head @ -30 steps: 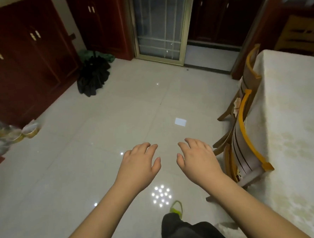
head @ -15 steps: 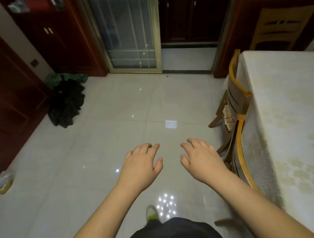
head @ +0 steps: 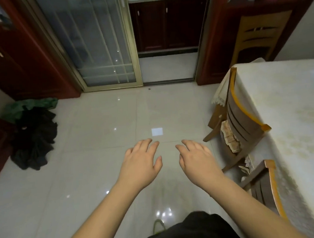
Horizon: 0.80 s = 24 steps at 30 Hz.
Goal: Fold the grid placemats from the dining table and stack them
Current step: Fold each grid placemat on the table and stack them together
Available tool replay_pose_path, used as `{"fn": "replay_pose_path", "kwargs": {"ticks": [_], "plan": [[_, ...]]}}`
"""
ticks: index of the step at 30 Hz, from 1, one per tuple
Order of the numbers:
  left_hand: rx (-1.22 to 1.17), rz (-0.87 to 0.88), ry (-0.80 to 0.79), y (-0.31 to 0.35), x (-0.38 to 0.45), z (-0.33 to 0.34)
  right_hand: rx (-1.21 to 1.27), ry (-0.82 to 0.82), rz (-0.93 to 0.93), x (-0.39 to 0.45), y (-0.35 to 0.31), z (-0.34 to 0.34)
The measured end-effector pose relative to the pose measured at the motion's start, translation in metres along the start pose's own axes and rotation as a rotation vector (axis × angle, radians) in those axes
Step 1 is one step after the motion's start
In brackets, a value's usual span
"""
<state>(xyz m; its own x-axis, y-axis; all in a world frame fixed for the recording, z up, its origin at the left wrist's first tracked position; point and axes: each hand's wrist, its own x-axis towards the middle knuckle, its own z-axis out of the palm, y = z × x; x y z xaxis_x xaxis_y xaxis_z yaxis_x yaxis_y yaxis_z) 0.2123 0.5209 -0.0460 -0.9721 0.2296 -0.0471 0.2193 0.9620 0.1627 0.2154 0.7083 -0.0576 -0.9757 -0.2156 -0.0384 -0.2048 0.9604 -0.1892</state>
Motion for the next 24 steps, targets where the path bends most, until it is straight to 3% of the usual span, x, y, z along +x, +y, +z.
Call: {"fn": "replay_pose_path", "kwargs": {"ticks": [9, 24], "plan": [[0.02, 0.131, -0.05, -0.014, 0.163, 0.006, -0.016, 0.001, 0.095, 0.129, 0.06, -0.009], [0.06, 0.217, -0.081, 0.041, 0.417, 0.016, -0.013, 0.108, 0.212, 0.346, 0.211, -0.039]]}}
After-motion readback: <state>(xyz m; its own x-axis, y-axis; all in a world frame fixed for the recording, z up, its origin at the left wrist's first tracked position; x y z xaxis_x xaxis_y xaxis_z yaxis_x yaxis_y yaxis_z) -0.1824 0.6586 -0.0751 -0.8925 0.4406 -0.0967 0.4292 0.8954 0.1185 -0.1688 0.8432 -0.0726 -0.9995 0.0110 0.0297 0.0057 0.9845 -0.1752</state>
